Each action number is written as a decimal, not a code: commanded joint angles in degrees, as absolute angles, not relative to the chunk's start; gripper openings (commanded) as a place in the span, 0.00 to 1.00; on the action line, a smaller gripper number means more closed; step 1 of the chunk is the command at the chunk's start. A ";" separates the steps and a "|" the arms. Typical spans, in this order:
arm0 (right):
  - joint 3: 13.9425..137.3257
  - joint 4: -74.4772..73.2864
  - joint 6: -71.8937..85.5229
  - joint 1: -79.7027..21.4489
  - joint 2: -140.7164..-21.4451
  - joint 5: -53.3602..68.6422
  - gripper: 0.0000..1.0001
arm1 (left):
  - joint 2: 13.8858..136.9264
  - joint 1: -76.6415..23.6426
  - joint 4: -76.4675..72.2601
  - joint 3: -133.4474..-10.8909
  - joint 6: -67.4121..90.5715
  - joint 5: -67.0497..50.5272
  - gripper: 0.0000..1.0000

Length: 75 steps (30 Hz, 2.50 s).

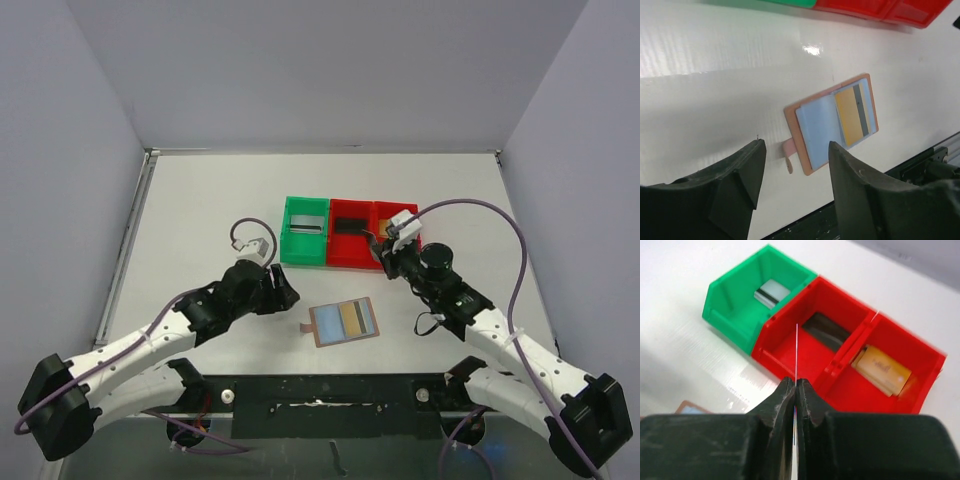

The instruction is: Take the credit cards out of the card holder

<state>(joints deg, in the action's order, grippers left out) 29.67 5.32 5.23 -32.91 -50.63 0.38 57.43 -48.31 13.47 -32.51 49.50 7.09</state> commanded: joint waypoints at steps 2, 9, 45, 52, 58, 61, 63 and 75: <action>37.64 11.34 -12.83 -33.26 -56.86 1.92 0.00 | 52.43 -42.36 19.66 -34.83 45.87 5.40 0.59; 49.40 2.47 -23.17 -31.94 -70.43 7.19 0.00 | 48.78 -39.69 22.81 -34.96 46.04 5.04 0.64; 66.38 -4.55 -55.72 -31.30 -100.35 3.59 0.00 | 41.54 -38.89 25.12 -32.91 48.03 1.03 0.74; 65.87 0.33 -59.99 -31.25 -103.89 1.25 0.03 | 41.10 -38.81 25.17 -32.43 48.52 0.88 0.75; 67.53 1.61 -62.30 -31.13 -107.11 0.24 0.05 | 39.89 -38.76 26.89 -32.69 48.69 1.51 0.75; 67.97 1.78 -62.43 -30.96 -108.37 0.33 0.06 | 38.87 -38.75 27.51 -32.52 48.95 1.75 0.75; 68.03 2.06 -62.23 -30.94 -108.85 0.04 0.08 | 38.45 -38.71 27.91 -32.50 49.08 1.92 0.75; 67.39 2.36 -60.18 -29.92 -109.52 -0.27 0.29 | 38.56 -38.71 28.04 -32.62 49.22 1.77 0.75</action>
